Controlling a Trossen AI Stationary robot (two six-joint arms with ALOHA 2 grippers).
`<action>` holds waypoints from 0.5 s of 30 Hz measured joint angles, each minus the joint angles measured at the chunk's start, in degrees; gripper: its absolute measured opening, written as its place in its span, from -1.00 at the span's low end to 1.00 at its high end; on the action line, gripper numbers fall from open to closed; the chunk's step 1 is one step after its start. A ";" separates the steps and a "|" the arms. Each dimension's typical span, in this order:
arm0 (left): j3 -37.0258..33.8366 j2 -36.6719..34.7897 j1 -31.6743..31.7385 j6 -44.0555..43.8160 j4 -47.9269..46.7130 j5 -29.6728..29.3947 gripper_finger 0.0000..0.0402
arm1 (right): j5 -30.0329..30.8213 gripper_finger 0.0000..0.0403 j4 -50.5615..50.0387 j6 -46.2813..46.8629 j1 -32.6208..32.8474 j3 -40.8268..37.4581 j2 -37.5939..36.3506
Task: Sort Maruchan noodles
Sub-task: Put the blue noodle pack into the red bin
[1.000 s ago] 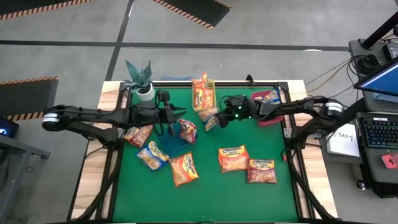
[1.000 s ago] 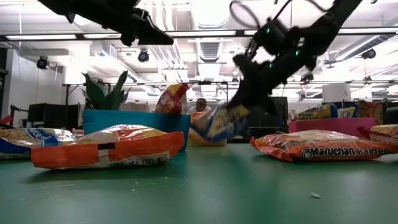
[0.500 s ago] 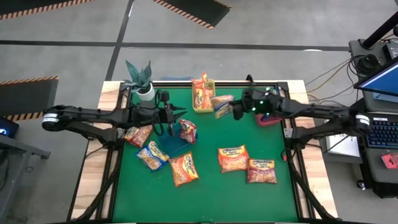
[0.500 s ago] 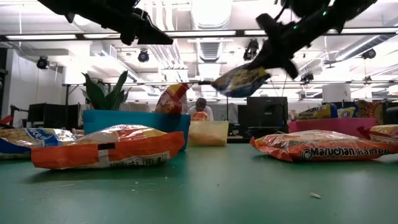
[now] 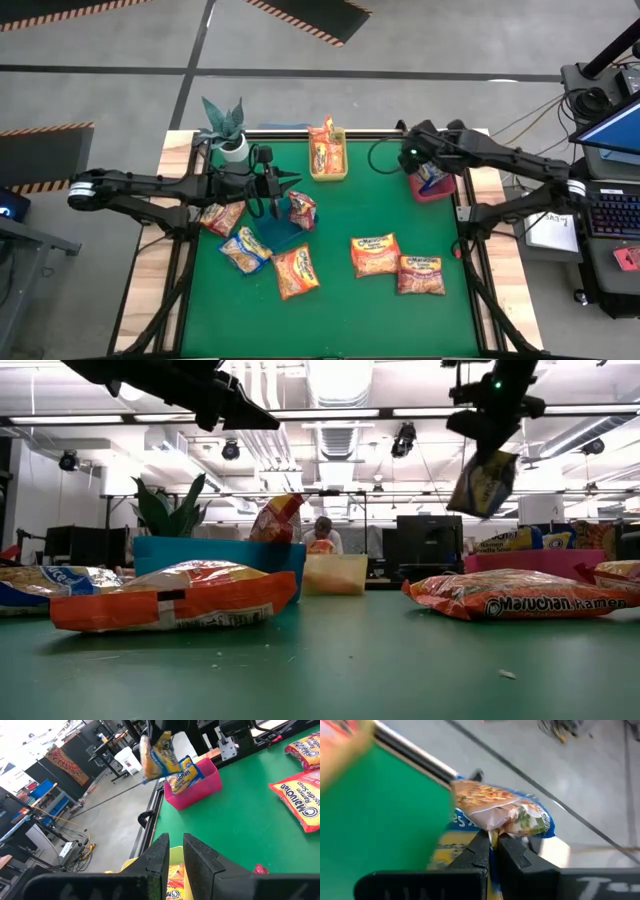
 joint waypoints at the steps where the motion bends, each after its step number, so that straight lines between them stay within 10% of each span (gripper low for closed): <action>1: 0.00 0.00 0.00 0.00 -0.02 0.00 -0.81 | 0.04 -0.96 -2.34 0.43 -0.25 0.95 1.36; 15: 0.00 0.00 0.00 0.00 -0.42 0.01 -0.81 | 10.28 -0.96 -20.78 0.62 -3.46 8.05 17.41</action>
